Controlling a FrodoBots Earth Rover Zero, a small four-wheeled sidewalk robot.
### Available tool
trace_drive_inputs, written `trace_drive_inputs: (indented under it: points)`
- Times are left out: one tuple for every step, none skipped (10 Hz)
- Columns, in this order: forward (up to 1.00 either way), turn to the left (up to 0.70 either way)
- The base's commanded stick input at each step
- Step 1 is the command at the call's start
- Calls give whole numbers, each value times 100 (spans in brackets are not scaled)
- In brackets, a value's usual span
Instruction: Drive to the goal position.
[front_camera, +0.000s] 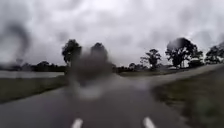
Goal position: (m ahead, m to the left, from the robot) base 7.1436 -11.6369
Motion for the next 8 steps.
trace_drive_inputs:
  points:
    - [100,-40]
    - [100,-40]
    - [100,-40]
    - [100,-40]
    - [100,-40]
    - [100,-5]
    - [100,0]
    - [100,0]
